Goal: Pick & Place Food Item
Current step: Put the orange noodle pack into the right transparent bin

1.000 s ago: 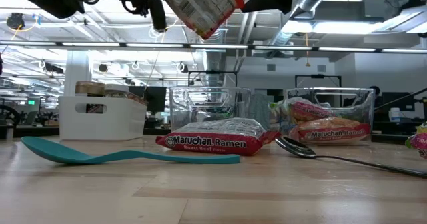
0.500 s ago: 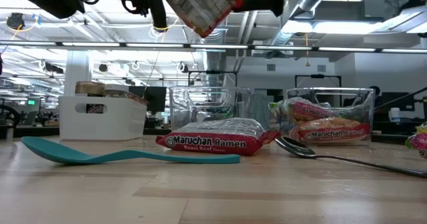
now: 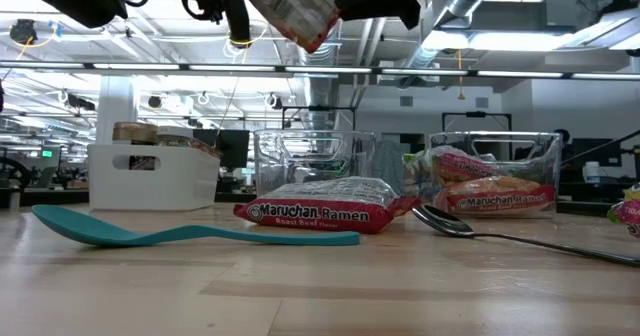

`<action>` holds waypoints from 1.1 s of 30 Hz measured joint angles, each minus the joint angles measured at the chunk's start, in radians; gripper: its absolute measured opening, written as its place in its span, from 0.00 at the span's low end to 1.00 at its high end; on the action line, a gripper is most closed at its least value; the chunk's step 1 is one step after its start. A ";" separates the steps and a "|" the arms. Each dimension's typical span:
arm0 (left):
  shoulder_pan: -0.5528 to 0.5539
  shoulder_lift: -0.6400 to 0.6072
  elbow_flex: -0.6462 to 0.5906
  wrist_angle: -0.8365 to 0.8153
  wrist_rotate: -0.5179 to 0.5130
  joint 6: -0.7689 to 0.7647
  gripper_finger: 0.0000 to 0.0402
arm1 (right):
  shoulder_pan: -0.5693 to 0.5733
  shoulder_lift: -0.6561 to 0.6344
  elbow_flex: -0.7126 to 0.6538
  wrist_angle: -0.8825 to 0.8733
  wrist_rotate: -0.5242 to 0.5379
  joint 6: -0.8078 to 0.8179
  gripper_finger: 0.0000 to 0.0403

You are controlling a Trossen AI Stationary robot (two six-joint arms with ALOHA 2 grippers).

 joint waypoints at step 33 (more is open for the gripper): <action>0.002 0.000 0.000 -0.024 0.022 0.106 0.08 | 0.002 -0.002 0.024 -0.078 -0.005 0.004 0.00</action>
